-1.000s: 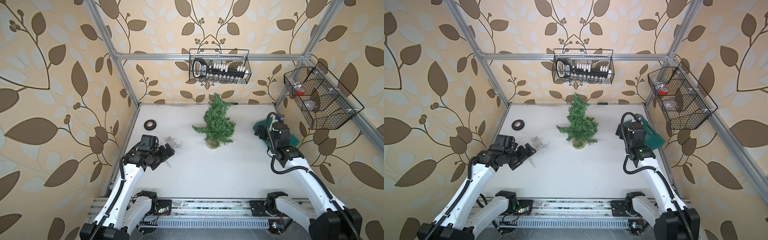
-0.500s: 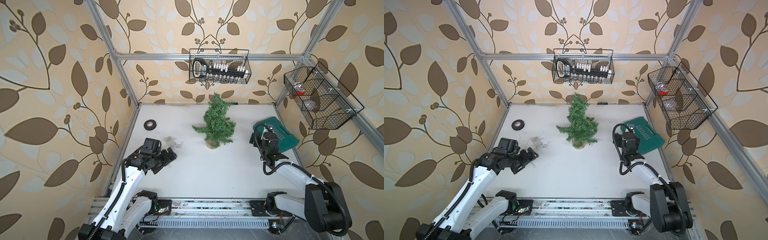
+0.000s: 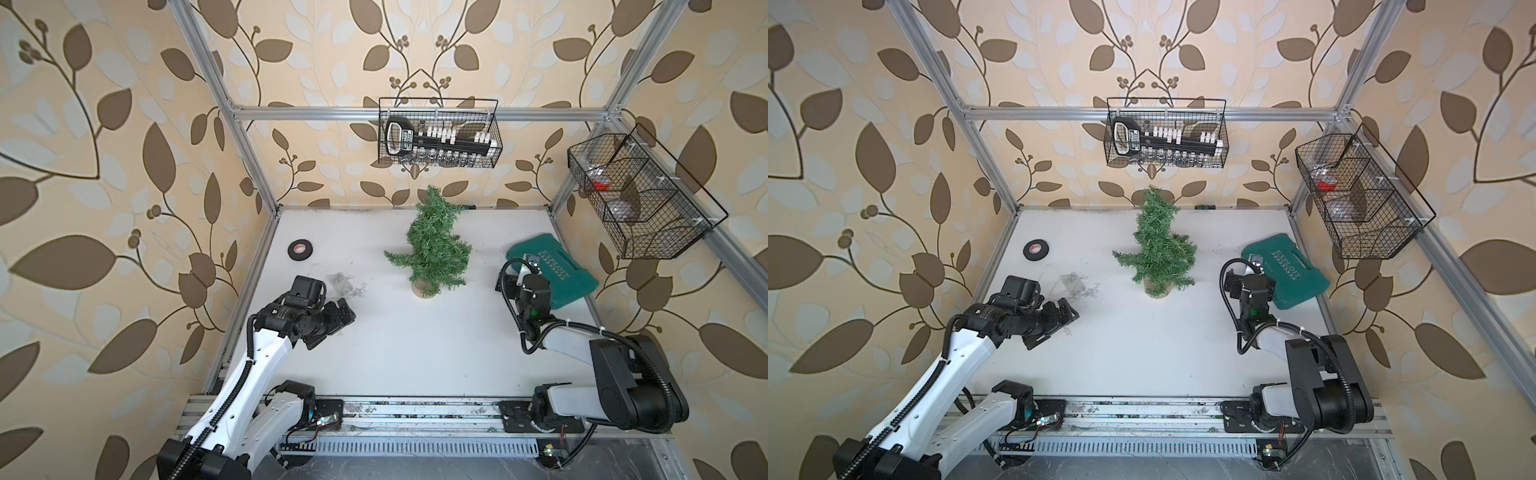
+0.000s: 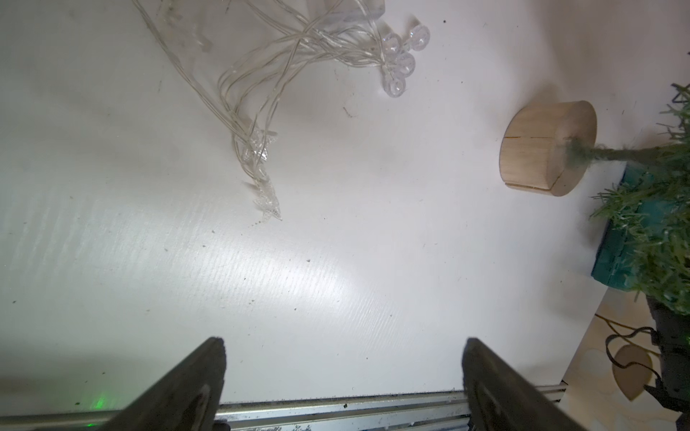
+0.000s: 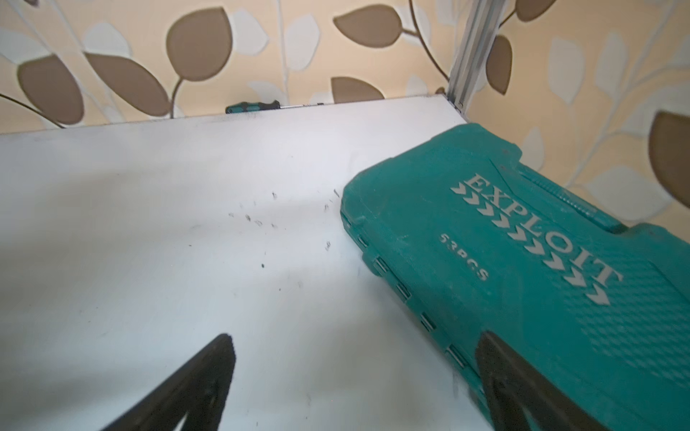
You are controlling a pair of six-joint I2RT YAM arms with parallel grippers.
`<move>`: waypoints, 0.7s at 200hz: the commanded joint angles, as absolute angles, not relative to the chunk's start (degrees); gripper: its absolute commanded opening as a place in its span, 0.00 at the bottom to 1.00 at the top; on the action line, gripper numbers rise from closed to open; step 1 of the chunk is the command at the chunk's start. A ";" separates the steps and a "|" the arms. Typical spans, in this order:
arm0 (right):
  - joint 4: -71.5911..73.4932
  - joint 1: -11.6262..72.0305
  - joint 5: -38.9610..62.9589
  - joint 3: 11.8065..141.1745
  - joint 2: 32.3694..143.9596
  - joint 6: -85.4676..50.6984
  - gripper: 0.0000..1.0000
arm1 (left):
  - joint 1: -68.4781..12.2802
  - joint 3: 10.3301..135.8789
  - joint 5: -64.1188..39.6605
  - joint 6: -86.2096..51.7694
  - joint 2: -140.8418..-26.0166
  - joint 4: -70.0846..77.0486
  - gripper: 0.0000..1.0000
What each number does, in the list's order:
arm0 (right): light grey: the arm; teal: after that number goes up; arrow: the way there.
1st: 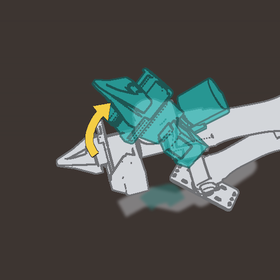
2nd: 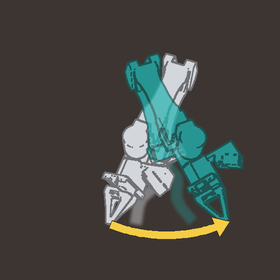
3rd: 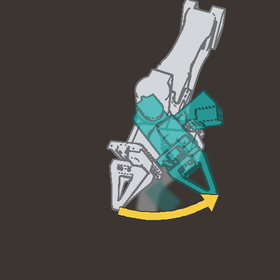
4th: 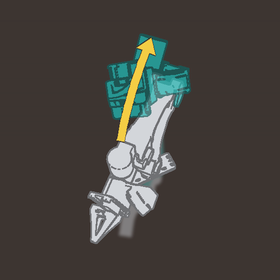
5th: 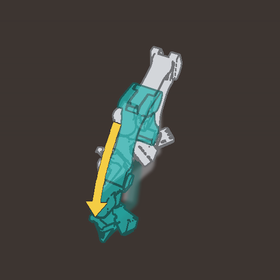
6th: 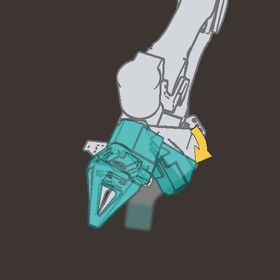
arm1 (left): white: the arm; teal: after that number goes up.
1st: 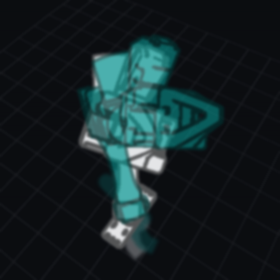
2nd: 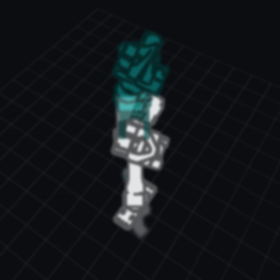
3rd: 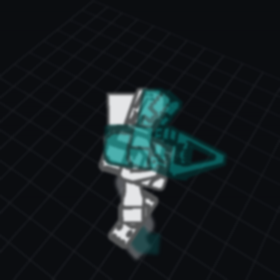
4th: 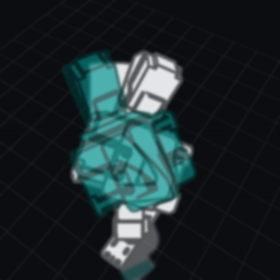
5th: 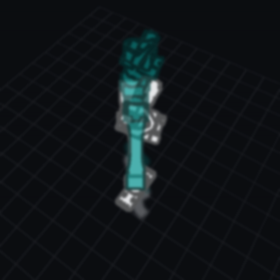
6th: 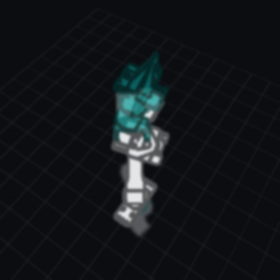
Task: Remove string lights from the small christmas tree
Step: Reset both arms
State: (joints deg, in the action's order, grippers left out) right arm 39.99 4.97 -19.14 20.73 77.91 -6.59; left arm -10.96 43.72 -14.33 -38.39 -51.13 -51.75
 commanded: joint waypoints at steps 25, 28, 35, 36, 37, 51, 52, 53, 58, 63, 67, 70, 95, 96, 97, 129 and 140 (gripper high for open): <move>54.83 4.60 -15.18 16.17 81.42 -2.91 1.00 | -11.69 45.66 -12.48 -36.28 -52.04 -52.89 0.99; 55.53 4.57 -14.77 15.91 81.84 -2.78 1.00 | -11.69 45.74 -12.47 -36.30 -52.04 -52.91 0.99; 57.68 4.47 -13.76 15.29 82.98 -2.39 1.00 | -11.69 45.87 -12.28 -36.12 -52.12 -52.91 0.99; 57.98 4.43 -13.60 15.21 83.11 -2.34 1.00 | -11.69 45.92 -12.29 -36.12 -52.16 -52.91 0.99; 58.26 4.46 -13.48 15.12 83.26 -2.31 1.00 | -11.69 45.94 -12.30 -36.12 -52.19 -52.95 0.99; 62.37 4.22 -13.02 13.89 85.51 -2.05 1.00 | -11.69 46.19 -11.91 -35.81 -52.22 -53.26 0.99; 62.74 4.27 -13.02 13.84 85.65 -1.95 1.00 | -11.69 46.16 -11.89 -35.79 -52.21 -53.26 0.99; 63.05 4.29 -13.06 13.82 85.76 -1.90 1.00 | -11.69 46.20 -11.92 -35.78 -52.25 -53.30 0.99; 62.83 4.30 -12.93 13.87 85.80 -1.69 1.00 | -11.69 46.25 -11.92 -35.72 -52.21 -53.43 0.99; 61.47 4.28 -12.77 14.12 85.33 -1.94 1.00 | -11.69 46.30 -11.86 -35.62 -52.27 -53.53 0.99; 61.36 4.26 -12.73 14.10 85.18 -2.05 1.00 | -11.69 46.28 -11.80 -35.64 -52.21 -53.59 0.99; 61.78 4.22 -12.74 14.08 85.39 -1.96 1.00 | -11.69 46.30 -11.78 -35.66 -52.22 -53.68 0.99; 62.57 4.11 -11.99 13.84 85.69 -1.85 1.00 | -11.69 46.14 -11.78 -35.72 -52.29 -53.70 0.99; 62.40 4.08 -12.02 13.90 85.65 -1.89 1.00 | -11.69 46.14 -11.73 -35.74 -52.29 -53.70 0.99; 62.09 4.02 -12.07 13.98 85.67 -2.04 1.00 | -11.69 46.19 -11.75 -35.67 -52.29 -53.70 0.99; 59.09 2.13 -10.20 15.74 86.13 -3.43 1.00 | -11.77 48.03 -11.51 -35.43 -54.16 -54.00 0.99; 59.08 2.13 -10.20 15.73 85.97 -3.43 1.00 | -11.78 49.59 -11.11 -35.42 -55.16 -54.38 0.99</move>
State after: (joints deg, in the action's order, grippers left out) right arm 59.07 2.48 -11.90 14.48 85.36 -2.76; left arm -11.31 45.32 -12.88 -36.86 -53.67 -53.01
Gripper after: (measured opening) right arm 0.997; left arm 0.989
